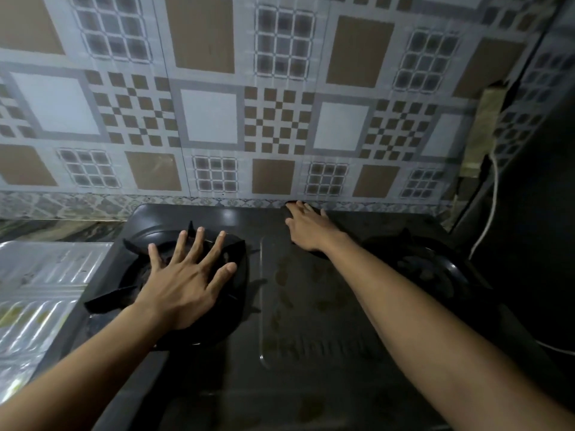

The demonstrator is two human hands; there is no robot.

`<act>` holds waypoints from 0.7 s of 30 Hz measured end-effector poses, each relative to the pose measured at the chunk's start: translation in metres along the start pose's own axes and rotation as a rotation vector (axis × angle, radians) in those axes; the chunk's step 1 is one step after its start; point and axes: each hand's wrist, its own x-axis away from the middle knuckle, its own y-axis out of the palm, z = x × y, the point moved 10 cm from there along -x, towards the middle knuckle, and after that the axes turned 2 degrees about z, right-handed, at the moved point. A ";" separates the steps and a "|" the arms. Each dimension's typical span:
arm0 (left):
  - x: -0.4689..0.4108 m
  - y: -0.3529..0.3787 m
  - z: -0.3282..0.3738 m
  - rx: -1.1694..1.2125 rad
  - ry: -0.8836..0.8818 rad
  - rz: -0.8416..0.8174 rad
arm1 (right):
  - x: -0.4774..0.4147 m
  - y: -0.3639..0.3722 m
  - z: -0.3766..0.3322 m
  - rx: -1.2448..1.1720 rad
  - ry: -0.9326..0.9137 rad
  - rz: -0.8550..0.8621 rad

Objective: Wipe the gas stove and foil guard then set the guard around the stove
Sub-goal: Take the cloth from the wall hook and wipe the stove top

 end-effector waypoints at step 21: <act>0.012 -0.006 0.017 0.099 0.114 -0.044 | 0.086 -0.001 0.049 -0.051 0.392 0.157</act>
